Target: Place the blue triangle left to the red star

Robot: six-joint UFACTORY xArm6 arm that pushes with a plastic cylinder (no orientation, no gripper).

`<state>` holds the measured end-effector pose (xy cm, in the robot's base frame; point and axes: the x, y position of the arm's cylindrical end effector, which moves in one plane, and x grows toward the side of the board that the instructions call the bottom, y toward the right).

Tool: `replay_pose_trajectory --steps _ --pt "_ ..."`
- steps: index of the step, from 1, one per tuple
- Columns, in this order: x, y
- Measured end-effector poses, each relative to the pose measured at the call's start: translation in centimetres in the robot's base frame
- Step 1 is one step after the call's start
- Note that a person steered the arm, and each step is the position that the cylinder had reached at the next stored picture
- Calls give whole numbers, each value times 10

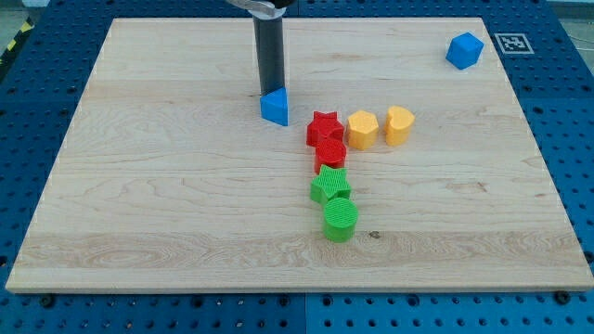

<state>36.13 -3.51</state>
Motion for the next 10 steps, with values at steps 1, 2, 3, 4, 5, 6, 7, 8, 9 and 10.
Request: replay_pose_trajectory --steps 1,2,3,4,5,6,7,8,9,10 --pt "18 0" --pt "24 0" --pt "33 1" --pt "36 1" --pt "44 2" --pt "45 2" --pt "50 2" --pt "54 2" --pt "53 2" --pt "17 2"
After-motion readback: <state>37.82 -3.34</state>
